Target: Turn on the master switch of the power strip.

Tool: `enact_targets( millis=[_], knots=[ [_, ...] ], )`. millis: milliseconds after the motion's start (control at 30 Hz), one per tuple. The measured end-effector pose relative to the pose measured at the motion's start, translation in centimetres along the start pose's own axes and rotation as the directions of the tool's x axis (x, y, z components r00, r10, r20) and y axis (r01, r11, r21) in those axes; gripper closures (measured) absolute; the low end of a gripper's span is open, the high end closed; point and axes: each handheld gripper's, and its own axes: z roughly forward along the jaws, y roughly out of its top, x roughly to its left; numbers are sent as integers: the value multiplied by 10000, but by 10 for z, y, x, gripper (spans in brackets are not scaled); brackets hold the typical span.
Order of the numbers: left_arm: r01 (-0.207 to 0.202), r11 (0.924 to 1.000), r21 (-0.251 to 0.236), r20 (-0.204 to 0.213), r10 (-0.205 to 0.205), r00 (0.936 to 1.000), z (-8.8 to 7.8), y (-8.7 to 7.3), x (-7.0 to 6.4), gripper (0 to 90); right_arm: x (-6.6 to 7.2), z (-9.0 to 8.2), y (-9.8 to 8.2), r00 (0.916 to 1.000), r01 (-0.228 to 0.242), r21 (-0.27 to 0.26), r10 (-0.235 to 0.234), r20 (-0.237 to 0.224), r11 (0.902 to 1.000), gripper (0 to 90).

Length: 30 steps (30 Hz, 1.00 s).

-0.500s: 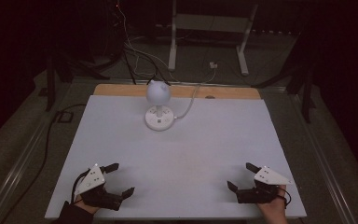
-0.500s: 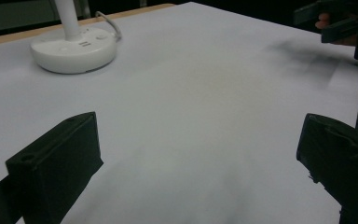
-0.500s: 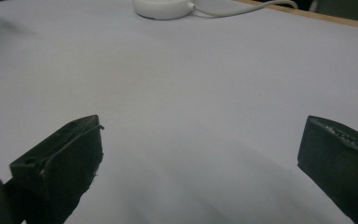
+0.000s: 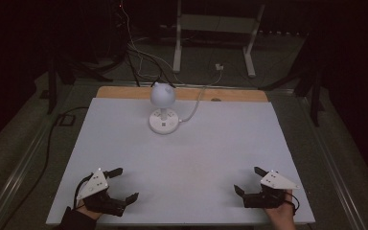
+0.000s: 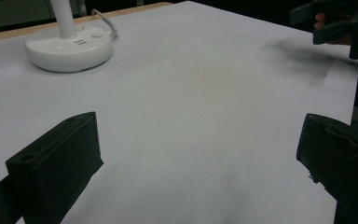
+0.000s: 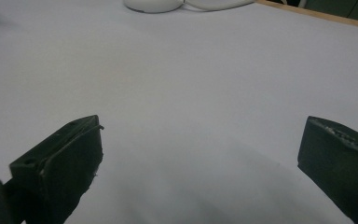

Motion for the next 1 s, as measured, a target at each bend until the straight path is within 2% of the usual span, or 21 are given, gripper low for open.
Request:
enact_targets(
  millis=[133,300,433,633,733,1000],
  knots=[
    [-13,10000,-29,-1,13,10000,1,0,0,2,0,0,1,9998,-205,-97,204,-35,9997,0],
    [82,10000,-28,-92,-82,9999,0,-1,1,2,2,-2,3,9998,-185,-311,181,-104,9993,0],
    [58,10000,-21,-112,-59,9999,1,-1,1,2,2,-2,4,9992,-397,-281,395,-73,9988,0],
    [127,9999,8,-87,-127,9999,1,-1,1,2,5,-3,12,9989,-455,-220,452,-116,9987,0],
    [110,9999,-74,-71,-111,9999,0,0,1,2,7,0,18,9997,-248,16,248,-85,9997,0],
    [46,9999,-111,-52,-46,10000,0,1,0,2,5,2,37,9963,-471,207,484,-714,9987,0]
  ],
)
